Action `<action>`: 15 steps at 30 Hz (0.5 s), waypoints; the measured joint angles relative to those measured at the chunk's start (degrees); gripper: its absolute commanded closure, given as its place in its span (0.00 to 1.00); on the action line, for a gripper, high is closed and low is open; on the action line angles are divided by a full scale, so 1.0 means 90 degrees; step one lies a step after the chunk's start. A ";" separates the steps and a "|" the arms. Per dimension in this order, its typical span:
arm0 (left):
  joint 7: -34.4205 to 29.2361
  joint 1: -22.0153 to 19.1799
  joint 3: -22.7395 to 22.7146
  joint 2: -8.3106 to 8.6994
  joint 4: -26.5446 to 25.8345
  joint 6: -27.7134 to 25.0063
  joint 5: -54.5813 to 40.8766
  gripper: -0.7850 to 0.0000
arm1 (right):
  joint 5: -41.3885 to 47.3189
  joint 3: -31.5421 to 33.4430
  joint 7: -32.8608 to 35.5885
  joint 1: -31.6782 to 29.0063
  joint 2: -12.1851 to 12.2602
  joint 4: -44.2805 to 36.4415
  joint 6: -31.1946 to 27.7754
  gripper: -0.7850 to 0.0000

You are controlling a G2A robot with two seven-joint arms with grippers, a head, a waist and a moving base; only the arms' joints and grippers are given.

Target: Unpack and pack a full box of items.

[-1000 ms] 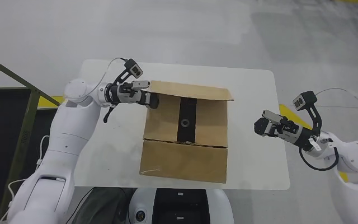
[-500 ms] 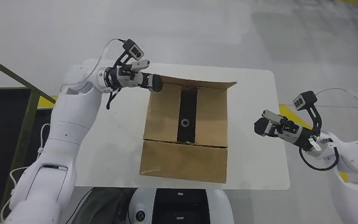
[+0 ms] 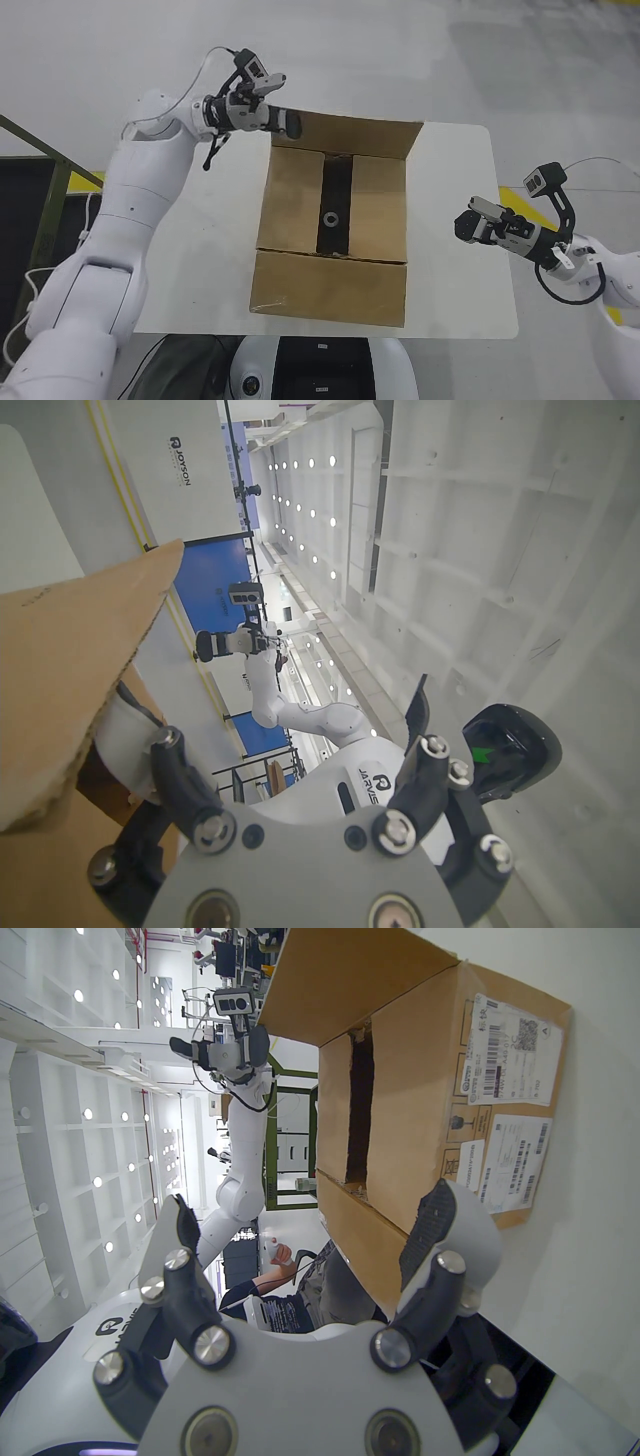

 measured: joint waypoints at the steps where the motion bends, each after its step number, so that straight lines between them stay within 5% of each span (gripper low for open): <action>1: 0.0019 -0.0061 0.0030 -0.0023 0.0096 -0.0018 -0.0007 0.00 | 0.0000 0.0000 0.0000 0.0000 0.0000 0.0000 0.0000 0.00; 15: 0.0580 -0.0780 0.0402 -0.0304 0.1483 -0.0458 0.0477 0.00 | 0.0000 0.0000 0.0000 0.0000 0.0000 0.0000 0.0000 0.00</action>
